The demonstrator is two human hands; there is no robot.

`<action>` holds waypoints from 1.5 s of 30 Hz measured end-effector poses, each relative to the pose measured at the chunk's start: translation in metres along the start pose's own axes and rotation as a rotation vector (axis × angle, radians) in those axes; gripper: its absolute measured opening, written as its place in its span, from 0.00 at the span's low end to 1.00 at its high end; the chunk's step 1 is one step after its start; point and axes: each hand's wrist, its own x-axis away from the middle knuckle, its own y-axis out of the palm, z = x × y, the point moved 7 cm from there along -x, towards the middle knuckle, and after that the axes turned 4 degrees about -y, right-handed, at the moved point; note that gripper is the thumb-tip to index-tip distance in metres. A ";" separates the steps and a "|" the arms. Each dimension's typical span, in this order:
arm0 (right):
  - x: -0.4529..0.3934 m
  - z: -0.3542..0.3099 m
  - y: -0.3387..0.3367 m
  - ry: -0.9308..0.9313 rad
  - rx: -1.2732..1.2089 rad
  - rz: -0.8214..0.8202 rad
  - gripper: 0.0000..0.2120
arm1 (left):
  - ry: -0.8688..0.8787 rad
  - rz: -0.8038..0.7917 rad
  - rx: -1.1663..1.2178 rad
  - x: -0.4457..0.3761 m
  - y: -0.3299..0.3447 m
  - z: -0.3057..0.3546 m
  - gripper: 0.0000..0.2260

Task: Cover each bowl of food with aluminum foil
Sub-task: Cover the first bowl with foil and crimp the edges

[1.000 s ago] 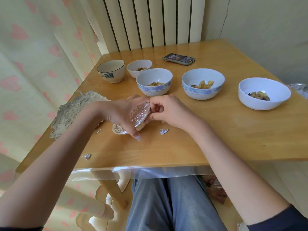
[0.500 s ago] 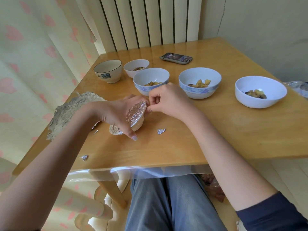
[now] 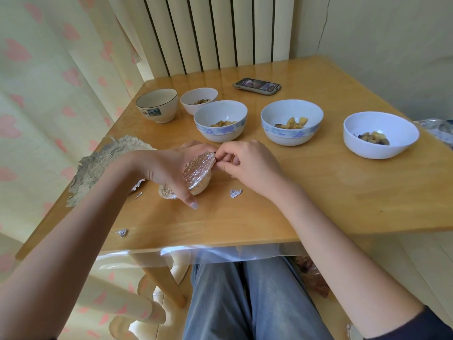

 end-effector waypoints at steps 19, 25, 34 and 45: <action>-0.003 -0.026 -0.007 -0.535 0.333 0.123 0.09 | 0.034 -0.013 -0.042 -0.001 0.000 0.006 0.41; 0.002 -0.027 -0.008 -0.550 0.357 0.111 0.16 | 0.002 -0.021 -0.031 0.000 -0.002 -0.001 0.46; -0.003 -0.031 -0.006 -0.565 0.346 0.104 0.07 | -0.041 -0.034 0.000 0.001 -0.001 -0.003 0.38; 0.040 -0.001 0.013 0.053 0.111 -0.066 0.10 | -0.530 -0.089 -0.382 0.001 0.000 -0.005 0.48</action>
